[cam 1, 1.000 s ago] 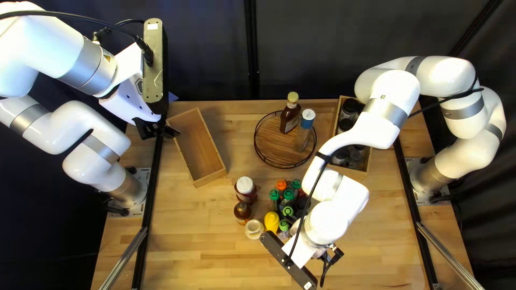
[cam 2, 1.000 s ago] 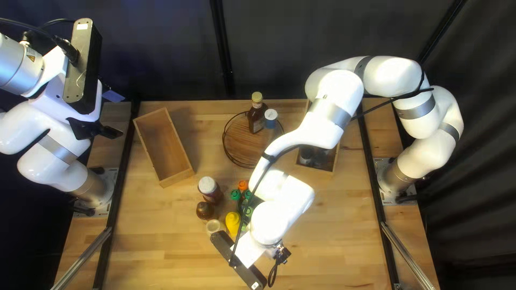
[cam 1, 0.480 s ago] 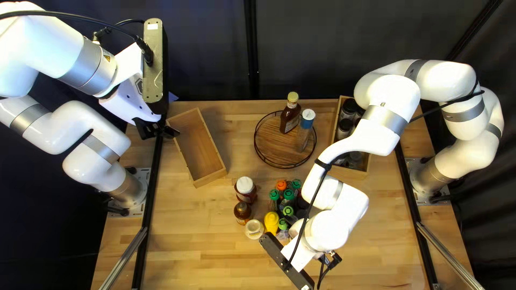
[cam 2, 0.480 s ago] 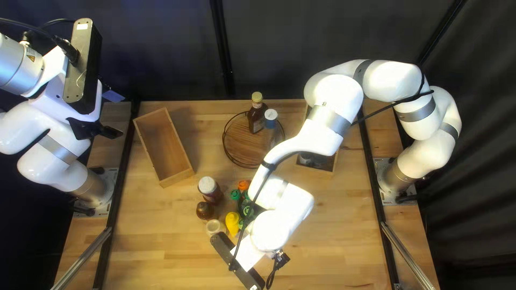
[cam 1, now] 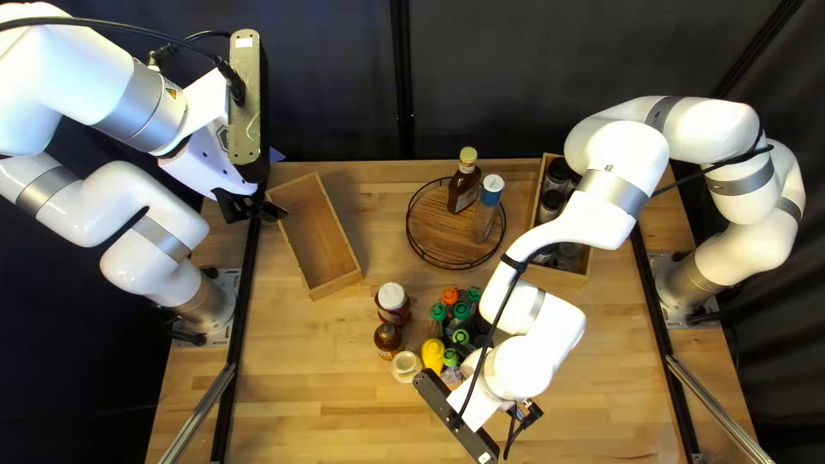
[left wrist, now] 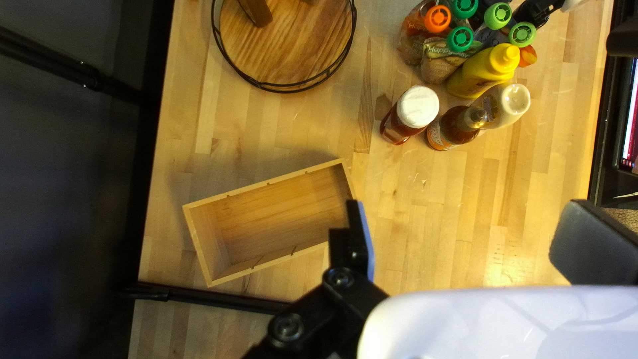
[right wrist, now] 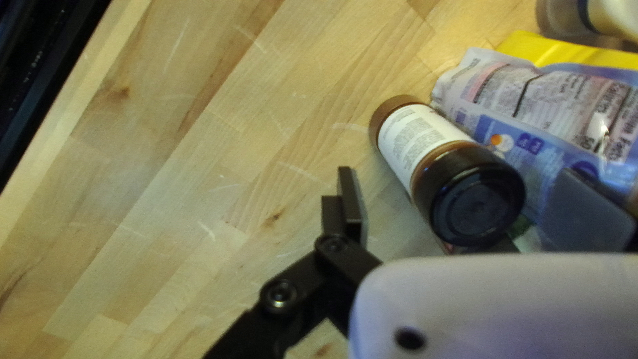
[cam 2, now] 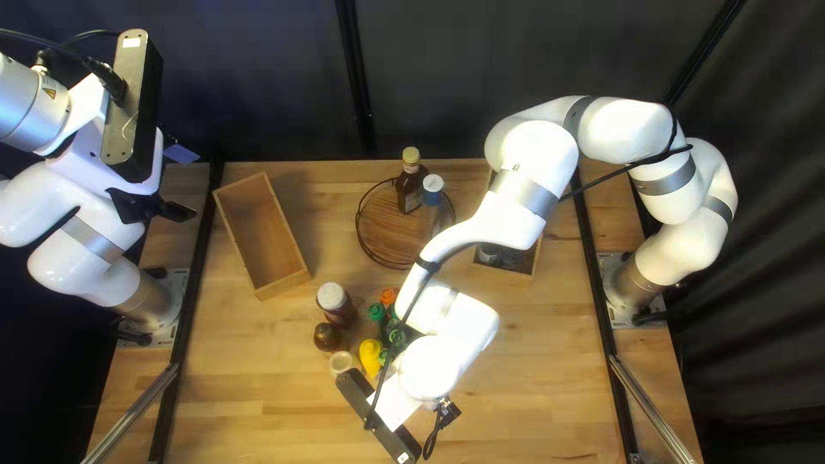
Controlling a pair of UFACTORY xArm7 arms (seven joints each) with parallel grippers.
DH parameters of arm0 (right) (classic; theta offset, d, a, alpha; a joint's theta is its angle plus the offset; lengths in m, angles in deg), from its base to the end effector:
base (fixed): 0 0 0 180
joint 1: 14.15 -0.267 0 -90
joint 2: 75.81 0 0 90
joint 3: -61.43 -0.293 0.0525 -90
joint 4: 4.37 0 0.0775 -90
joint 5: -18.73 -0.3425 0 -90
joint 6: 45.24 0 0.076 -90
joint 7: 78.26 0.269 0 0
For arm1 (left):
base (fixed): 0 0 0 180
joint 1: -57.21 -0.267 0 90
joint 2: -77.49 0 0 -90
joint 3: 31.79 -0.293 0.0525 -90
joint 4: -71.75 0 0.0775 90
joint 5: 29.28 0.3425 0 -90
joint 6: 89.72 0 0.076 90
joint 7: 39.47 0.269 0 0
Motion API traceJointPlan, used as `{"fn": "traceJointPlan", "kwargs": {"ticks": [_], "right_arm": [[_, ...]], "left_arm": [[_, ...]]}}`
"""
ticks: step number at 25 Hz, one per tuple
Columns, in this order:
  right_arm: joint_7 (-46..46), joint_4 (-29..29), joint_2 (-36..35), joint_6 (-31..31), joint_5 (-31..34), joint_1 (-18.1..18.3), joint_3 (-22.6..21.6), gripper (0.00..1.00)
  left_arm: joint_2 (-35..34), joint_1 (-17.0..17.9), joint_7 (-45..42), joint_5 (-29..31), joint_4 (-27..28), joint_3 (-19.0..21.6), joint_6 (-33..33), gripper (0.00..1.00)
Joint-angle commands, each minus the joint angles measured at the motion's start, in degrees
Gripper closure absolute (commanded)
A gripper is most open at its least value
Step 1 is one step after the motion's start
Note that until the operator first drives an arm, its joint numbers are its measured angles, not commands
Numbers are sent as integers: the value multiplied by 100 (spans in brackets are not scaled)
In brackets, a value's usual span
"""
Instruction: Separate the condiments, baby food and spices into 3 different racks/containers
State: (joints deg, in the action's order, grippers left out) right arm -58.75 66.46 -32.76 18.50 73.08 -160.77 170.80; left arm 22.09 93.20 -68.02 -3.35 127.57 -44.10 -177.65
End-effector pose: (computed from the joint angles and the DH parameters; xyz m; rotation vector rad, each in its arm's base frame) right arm 0.4993 0.2124 0.0934 2.8460 1.0478 0.1023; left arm 0.2909 0.0124 0.4543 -2.9961 -0.1531 -0.7095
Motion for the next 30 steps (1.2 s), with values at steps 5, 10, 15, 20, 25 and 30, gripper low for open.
{"fn": "traceJointPlan", "kwargs": {"ticks": [5,10,15,20,25,30], "right_arm": [[-9,0,-59,31,-59,53,-80,97],[28,80,-567,444,-536,313,-672,99],[152,-411,-1290,648,-1162,1785,-2012,100],[570,-1073,-1030,1137,-1179,3707,-3886,100],[1127,-1851,-197,1756,-976,5155,-5286,100],[1485,-2382,443,2389,-812,6199,-6067,100]], "left_arm": [[0,0,0,0,0,0,0,0],[0,0,0,0,0,0,0,0],[0,0,0,0,0,0,0,0],[0,0,0,0,0,0,0,0],[0,0,0,0,0,0,0,0],[0,0,0,0,0,0,0,0]]}}
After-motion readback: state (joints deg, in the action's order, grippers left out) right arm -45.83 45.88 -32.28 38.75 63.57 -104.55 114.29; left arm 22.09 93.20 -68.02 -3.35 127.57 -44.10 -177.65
